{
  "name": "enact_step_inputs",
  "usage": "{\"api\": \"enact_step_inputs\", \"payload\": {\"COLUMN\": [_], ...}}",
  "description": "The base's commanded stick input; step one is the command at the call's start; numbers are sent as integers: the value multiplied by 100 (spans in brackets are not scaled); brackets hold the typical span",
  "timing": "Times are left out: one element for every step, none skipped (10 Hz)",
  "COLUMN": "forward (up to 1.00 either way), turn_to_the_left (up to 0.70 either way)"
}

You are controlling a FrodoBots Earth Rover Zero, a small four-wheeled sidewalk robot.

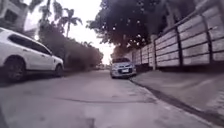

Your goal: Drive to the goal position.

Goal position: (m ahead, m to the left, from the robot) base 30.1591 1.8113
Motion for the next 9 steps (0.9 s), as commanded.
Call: {"api": "enact_step_inputs", "payload": {"forward": [70,70,70,70,70,70,70,70,70], "turn_to_the_left": [0,0,0,0,0,0,0,0,0]}}
